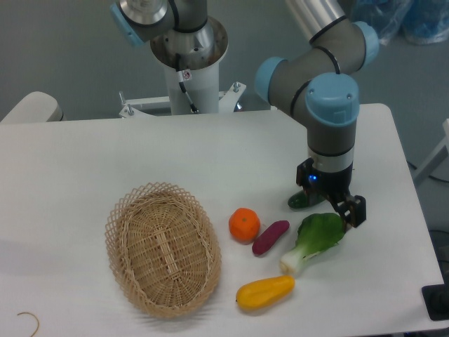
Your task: Place the cucumber on the table
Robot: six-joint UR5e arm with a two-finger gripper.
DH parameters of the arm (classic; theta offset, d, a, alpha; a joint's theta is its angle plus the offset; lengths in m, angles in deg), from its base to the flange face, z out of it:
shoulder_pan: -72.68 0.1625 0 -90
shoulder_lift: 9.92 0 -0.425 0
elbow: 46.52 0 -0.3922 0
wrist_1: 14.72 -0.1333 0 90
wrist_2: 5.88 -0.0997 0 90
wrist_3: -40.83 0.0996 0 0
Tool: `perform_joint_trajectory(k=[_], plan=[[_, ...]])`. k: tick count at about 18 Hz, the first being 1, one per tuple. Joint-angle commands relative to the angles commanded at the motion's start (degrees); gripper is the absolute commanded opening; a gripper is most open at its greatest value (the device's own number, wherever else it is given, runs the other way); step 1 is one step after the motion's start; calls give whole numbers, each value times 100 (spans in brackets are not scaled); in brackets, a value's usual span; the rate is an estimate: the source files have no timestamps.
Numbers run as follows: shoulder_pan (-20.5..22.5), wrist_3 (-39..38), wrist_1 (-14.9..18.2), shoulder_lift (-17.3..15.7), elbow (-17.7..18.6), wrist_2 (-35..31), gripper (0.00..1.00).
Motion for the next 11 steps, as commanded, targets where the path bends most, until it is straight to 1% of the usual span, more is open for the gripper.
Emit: perform_joint_trajectory(k=[2, 4, 5, 9, 10, 11], plan=[[-70, -52, 359, -26, -211, 9, 100], [-71, -245, 825, -61, -440, 9, 100], [-71, -255, 1105, -88, -536, 9, 100], [-9, -220, 2503, -263, -993, -122, 100], [-9, -176, 2775, -351, -1021, -219, 100], [-9, -158, 2978, -430, -1021, -272, 100]])
